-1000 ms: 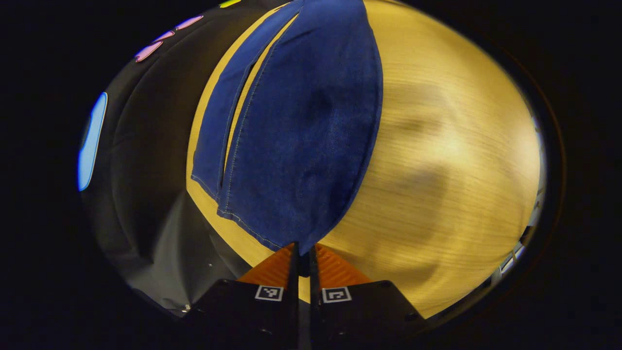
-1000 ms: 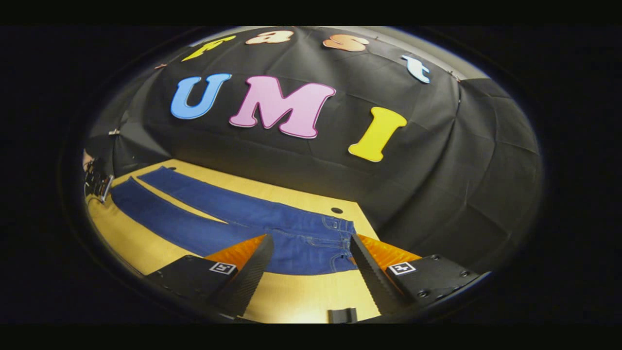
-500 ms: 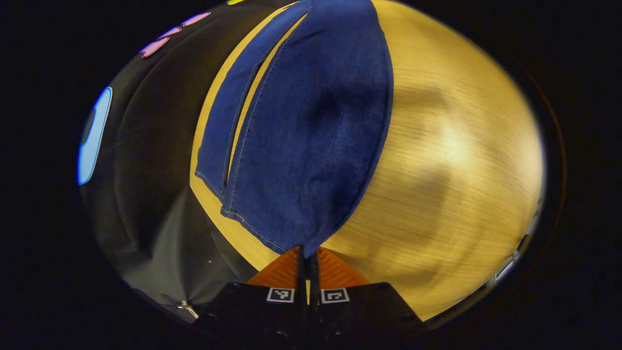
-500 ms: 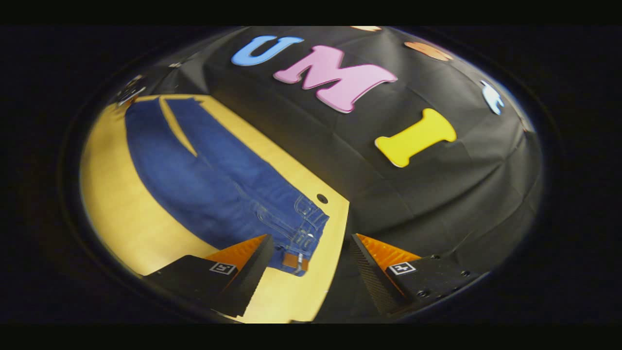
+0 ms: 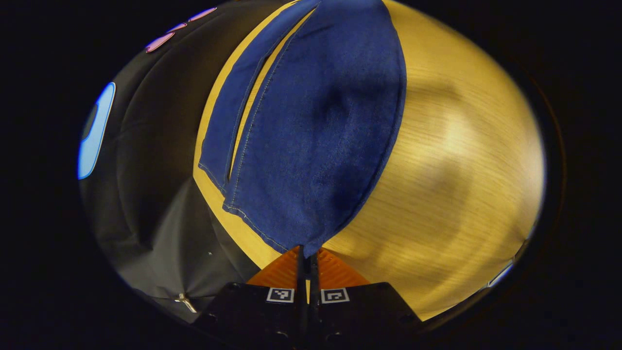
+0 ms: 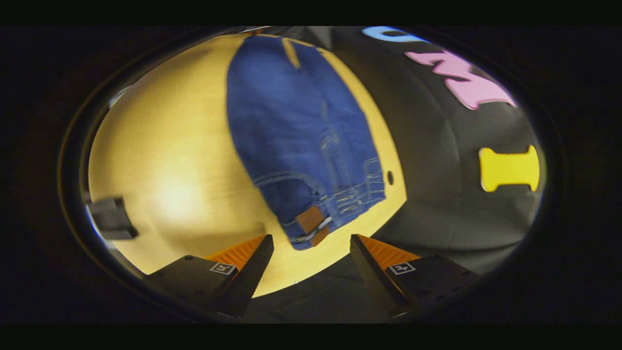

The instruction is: Grasp the waist and the cuffs of the jeans and fold them to make the two legs overlap; first hold the waist and fold one-third of the jeans toward the cuffs, then hold the cuffs and fold the remaining one-third in the same direction to finish folding.

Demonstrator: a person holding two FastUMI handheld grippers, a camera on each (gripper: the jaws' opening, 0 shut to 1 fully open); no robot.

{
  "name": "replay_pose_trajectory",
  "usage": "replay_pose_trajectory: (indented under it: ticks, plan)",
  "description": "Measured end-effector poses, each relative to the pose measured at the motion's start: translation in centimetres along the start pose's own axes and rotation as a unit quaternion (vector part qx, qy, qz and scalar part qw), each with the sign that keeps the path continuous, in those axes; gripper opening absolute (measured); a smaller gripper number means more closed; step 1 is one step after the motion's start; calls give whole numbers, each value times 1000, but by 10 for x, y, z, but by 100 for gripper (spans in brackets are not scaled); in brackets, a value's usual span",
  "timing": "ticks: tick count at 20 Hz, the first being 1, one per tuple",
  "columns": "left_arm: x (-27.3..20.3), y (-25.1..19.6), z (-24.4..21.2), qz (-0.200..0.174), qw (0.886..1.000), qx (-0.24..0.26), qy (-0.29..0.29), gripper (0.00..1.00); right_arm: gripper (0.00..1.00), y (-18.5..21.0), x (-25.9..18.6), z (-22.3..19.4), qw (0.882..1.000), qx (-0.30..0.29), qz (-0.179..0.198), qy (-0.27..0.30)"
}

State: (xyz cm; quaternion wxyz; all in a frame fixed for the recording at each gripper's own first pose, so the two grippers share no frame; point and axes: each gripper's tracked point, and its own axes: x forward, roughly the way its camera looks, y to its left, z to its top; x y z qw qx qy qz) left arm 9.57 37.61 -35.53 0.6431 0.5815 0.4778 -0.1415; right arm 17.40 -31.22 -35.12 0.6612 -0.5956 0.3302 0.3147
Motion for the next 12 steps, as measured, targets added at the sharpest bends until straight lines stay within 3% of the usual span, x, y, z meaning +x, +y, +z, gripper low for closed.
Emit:
replay_pose_trajectory:
  ticks: [7, 9, 11, 12]
  plan:
    - [2, 1, 2, 15, 1000, -18, 2, 6, 93, -25, 49, 23, 998, -33, -52, 2]
    - [2, 1, 2, 22, 999, -25, 6, 6, 73, -22, 62, 29, 998, -35, -45, 9]
    - [3, 2, 4, 37, 998, -44, 9, 6, 46, -27, 76, 28, 997, -49, -62, 13]
    - [3, 2, 6, 45, 998, -51, 11, 6, 19, -26, 71, 26, 996, -57, -72, 10]
